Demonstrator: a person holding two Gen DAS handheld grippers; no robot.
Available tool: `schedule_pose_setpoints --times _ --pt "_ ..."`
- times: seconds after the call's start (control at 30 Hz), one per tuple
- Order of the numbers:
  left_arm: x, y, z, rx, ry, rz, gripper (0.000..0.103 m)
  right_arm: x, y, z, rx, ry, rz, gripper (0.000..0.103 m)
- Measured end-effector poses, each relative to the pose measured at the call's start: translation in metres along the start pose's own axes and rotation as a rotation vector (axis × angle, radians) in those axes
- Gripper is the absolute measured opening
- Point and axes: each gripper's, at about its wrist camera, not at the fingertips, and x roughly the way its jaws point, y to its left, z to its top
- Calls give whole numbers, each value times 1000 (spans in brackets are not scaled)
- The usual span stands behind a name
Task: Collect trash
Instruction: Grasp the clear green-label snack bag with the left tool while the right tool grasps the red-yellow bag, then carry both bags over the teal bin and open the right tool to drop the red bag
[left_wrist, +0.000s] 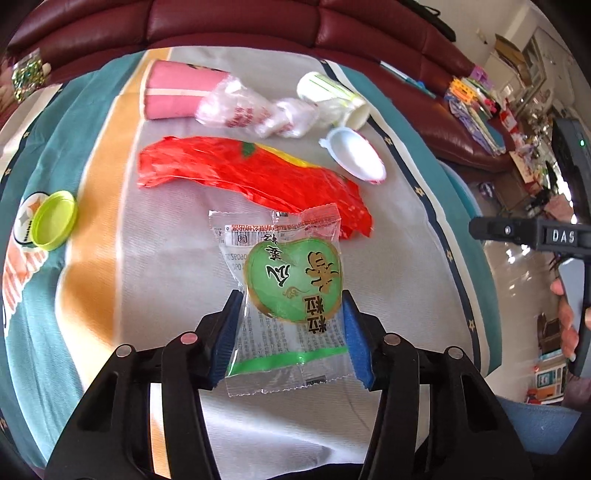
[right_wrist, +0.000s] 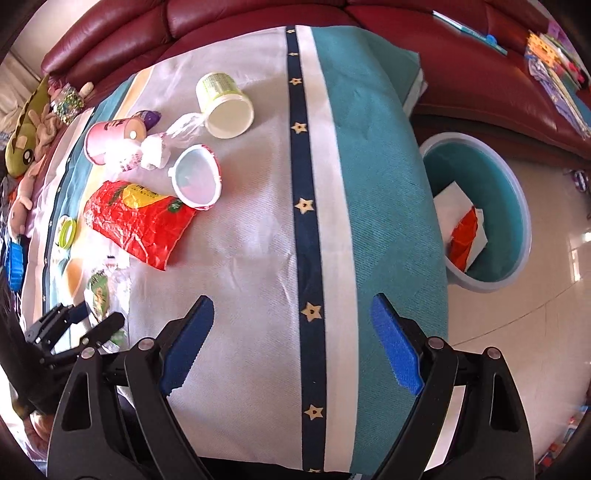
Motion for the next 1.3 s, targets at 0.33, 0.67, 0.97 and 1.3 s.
schedule_pose_setpoints --times 0.33,0.67,0.97,1.3 --pt "-43 79 14 -134 -88 23 54 27 119 37 -346 18 61 82" --pt "-50 114 23 -165 -112 23 54 75 182 76 -522 111 71 82" --pt "-44 125 29 -191 -112 20 54 101 179 82 -472 171 100 75" --pt "-43 115 34 -184 -113 23 54 73 161 75 -365 160 213 16"
